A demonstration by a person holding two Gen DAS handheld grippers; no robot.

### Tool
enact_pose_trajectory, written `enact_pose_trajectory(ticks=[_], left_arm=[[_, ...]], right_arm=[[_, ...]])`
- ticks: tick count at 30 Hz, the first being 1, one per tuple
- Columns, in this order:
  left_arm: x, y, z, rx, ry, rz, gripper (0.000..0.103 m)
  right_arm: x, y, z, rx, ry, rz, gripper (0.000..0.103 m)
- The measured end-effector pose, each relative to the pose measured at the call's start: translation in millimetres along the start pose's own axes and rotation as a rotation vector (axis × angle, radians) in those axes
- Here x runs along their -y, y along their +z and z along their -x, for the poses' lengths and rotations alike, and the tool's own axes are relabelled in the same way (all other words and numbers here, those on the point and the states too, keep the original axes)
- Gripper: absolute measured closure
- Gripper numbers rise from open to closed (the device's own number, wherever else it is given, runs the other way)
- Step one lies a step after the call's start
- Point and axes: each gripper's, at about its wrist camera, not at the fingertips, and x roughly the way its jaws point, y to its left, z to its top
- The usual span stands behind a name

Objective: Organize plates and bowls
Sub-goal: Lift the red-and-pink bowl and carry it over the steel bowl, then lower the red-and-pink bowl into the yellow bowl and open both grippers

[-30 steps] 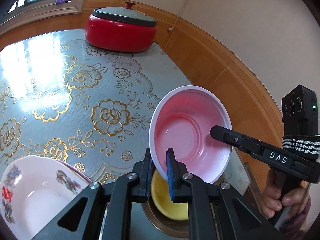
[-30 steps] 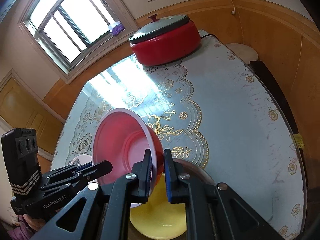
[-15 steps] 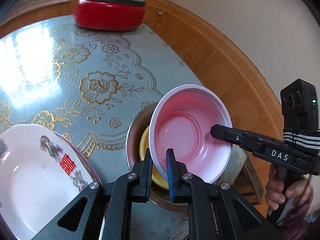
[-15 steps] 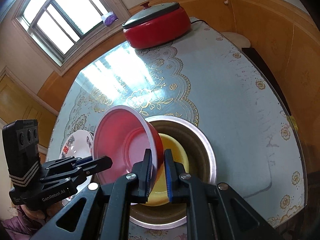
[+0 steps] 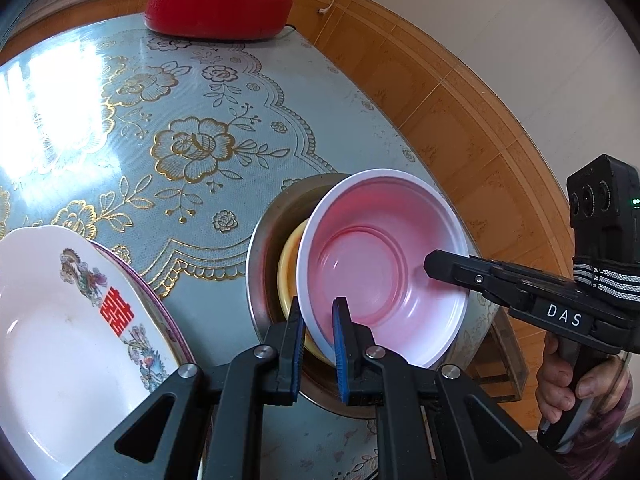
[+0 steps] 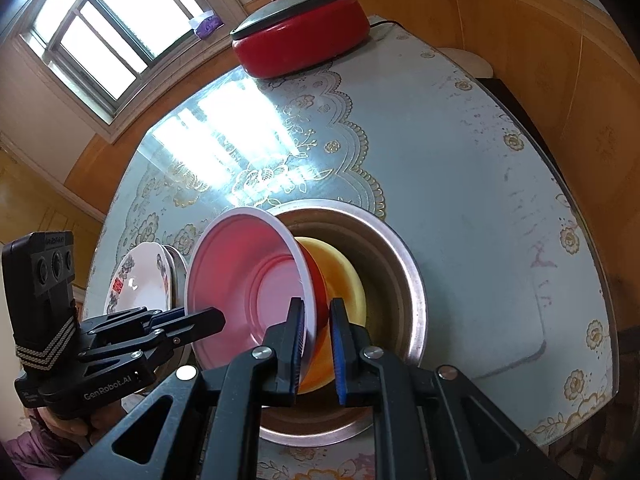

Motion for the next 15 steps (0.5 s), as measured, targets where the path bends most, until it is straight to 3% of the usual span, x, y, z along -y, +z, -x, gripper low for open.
enact_pose_trajectory(ticks=[15], left_arm=[[-2.6, 1.3, -5.6, 0.003, 0.020, 0.006, 0.090]], right_arm=[[2.9, 0.5, -11.4, -0.034, -0.058, 0.018, 0.077]])
